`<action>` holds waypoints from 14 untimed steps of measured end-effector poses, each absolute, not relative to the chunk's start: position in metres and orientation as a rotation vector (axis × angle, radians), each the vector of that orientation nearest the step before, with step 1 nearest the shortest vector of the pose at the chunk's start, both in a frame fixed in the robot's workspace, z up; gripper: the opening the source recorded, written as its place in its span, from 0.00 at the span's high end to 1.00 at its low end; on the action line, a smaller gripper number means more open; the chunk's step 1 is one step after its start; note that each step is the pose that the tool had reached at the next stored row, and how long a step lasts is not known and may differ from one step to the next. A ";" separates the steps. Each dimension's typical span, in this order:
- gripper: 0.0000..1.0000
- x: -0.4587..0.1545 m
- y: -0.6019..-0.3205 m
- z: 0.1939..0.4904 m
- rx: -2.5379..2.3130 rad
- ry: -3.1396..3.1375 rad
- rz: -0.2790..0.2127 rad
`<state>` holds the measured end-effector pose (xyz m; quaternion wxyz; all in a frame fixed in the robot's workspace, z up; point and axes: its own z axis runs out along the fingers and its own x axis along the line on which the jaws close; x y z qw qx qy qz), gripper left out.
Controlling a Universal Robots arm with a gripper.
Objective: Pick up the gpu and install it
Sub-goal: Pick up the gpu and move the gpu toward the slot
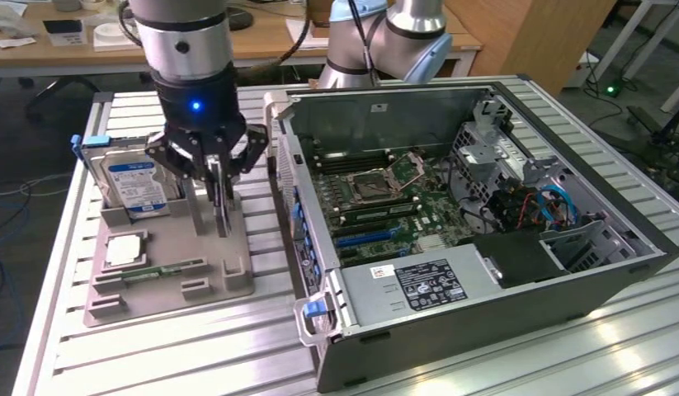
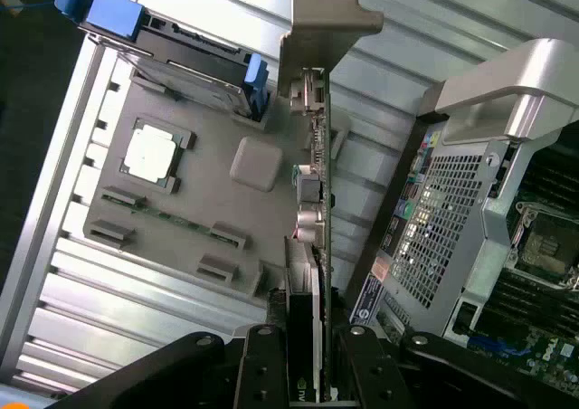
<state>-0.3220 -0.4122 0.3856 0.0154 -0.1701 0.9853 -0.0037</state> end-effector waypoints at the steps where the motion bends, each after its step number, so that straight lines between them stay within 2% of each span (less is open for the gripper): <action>1: 0.73 -0.322 -0.412 0.386 -0.529 3.066 -0.012; 14: 0.73 -0.322 -0.412 0.386 -0.528 3.066 -0.012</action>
